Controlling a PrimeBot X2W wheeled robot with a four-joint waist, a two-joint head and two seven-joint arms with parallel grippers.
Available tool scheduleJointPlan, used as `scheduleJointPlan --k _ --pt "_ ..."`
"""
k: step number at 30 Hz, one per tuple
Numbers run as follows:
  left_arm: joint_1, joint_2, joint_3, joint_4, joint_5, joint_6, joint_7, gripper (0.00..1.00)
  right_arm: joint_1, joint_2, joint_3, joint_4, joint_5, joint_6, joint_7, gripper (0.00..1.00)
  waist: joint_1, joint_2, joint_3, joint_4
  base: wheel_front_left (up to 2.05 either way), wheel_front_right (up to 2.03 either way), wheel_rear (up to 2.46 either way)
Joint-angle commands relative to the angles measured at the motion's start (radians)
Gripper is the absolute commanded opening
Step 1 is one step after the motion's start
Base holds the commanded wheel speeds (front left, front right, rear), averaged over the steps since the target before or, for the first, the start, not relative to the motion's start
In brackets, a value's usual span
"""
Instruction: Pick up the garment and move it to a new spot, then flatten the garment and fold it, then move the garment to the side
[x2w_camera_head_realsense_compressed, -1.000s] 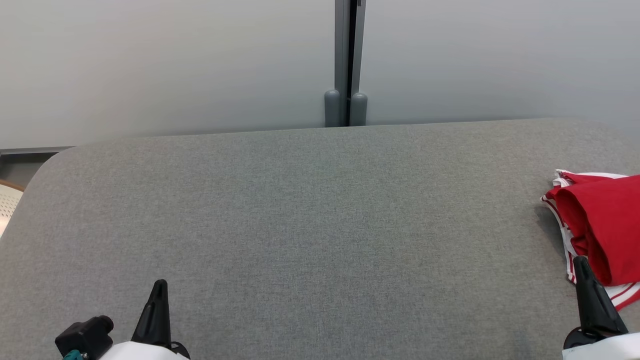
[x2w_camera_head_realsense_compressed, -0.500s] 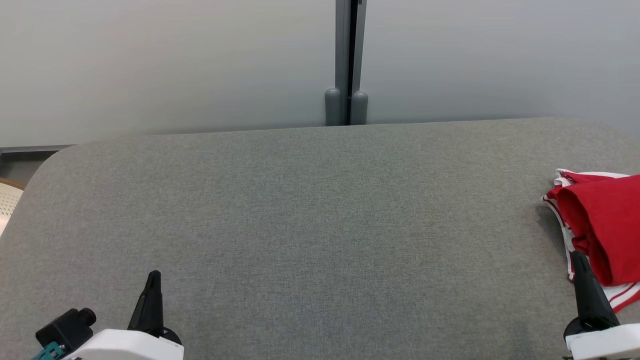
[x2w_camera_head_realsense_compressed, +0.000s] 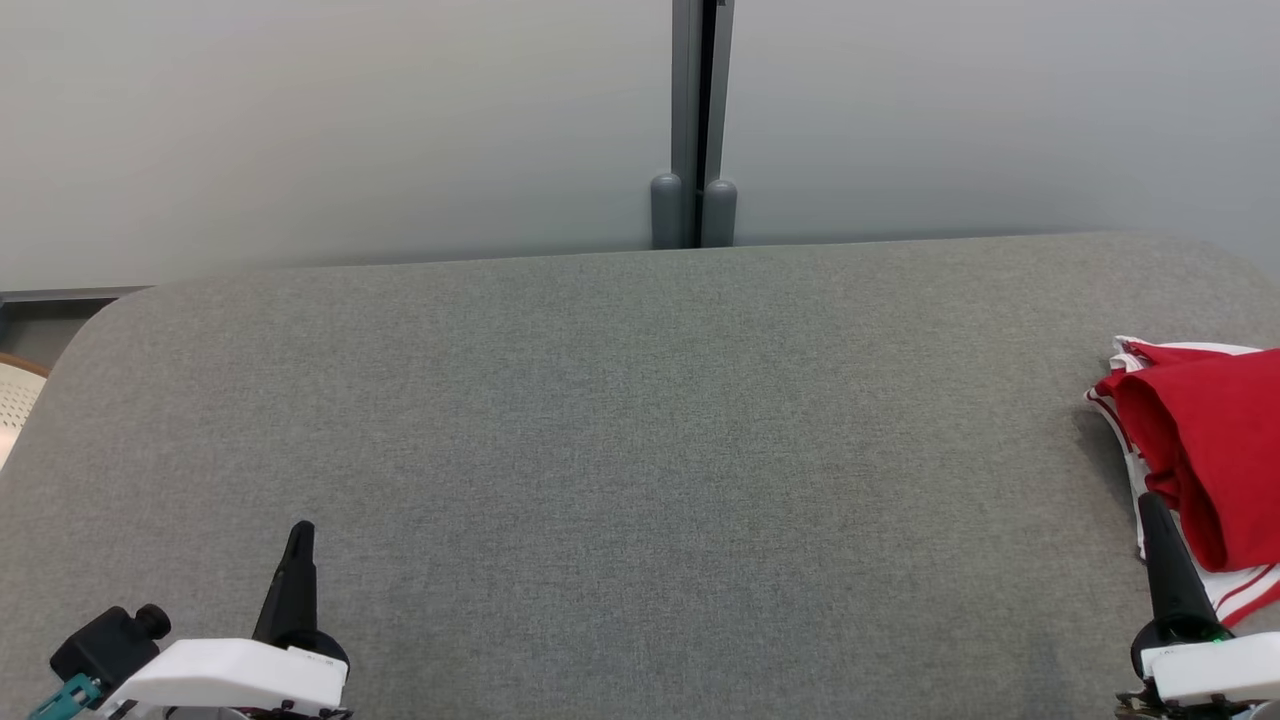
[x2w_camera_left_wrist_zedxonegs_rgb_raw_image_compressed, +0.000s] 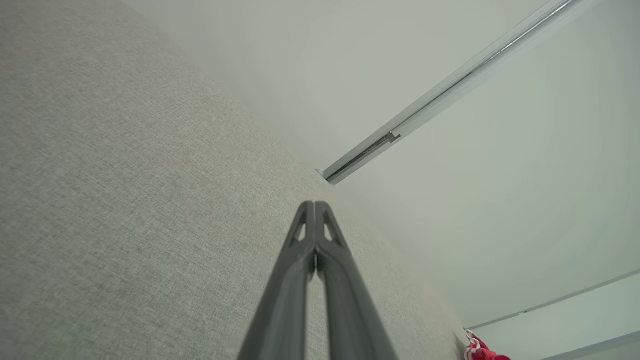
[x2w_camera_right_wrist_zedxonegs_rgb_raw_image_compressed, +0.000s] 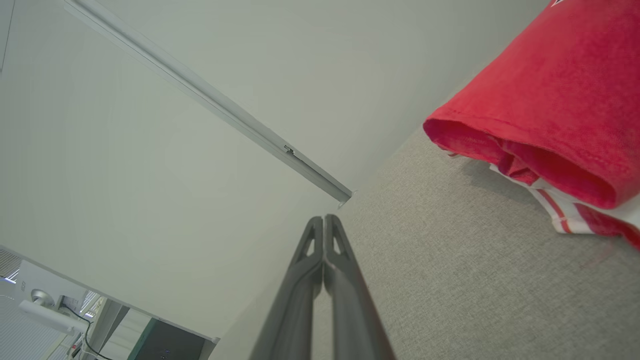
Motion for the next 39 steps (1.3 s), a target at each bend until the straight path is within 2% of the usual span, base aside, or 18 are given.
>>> scheduleJointPlan --k 1,39 --pt "-0.028 0.004 0.013 -0.005 -0.027 -0.010 0.007 0.00 -0.032 -0.003 -0.004 -0.003 0.030 -0.001 0.005 0.00 0.0000 -0.0001 0.000 0.000 0.00 0.00 0.00" --pt "-0.087 -0.044 0.107 0.039 -0.355 -0.092 0.099 0.00 -0.111 0.029 -0.017 0.095 0.373 -0.001 0.036 0.00 0.0000 -0.0001 0.010 0.004 0.00 0.00 0.00"
